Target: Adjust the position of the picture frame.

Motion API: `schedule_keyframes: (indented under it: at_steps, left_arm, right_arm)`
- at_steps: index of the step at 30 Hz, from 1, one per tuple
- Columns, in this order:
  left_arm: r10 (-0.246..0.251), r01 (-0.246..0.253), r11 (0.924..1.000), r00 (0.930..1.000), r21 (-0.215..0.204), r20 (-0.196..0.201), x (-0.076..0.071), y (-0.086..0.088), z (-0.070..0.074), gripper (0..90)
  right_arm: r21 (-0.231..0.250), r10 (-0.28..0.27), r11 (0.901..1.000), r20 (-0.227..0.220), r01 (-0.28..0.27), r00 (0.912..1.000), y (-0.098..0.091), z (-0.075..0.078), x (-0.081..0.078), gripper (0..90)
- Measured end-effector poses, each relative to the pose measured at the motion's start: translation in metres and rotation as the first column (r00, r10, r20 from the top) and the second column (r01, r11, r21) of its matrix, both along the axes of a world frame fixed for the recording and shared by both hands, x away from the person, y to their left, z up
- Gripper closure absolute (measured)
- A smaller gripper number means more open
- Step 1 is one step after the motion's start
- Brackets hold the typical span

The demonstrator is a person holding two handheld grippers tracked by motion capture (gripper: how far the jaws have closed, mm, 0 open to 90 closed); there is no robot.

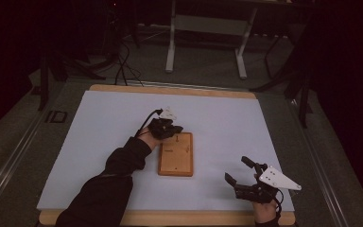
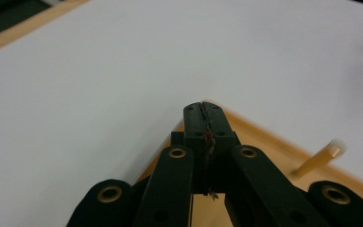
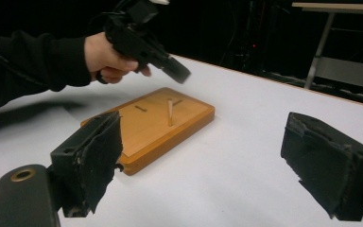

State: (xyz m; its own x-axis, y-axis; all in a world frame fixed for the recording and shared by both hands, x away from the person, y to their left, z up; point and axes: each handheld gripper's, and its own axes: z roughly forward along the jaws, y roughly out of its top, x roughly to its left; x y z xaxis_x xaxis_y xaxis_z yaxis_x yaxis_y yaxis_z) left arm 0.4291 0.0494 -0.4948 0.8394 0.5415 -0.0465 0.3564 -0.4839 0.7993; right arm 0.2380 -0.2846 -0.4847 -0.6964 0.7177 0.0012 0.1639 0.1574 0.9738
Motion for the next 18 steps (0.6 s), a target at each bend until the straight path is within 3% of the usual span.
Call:
schedule_keyframes:
  at_steps: [6, 9, 18]
  left_arm:
    - [-0.052, 0.051, 0.9985, 0.9976, -0.019, -0.047, 0.010, -0.024, -0.003, 90.0]
    - [-0.076, 0.076, 0.9971, 0.9948, 0.002, -0.068, 0.013, -0.036, -0.011, 90.0]
    - [-0.109, 0.115, 0.9901, 0.9911, 0.080, -0.077, 0.016, -0.062, -0.021, 90.0]
  right_arm:
    - [0.012, 0.001, 0.9999, -0.006, -0.001, 1.0000, -0.002, -0.001, 0.001, 13.1]
    - [0.009, 0.005, 0.9999, -0.005, -0.005, 1.0000, -0.002, 0.000, 0.000, 13.1]
    - [0.018, 0.004, 0.9998, -0.007, -0.004, 1.0000, -0.003, 0.000, 0.000, 13.1]
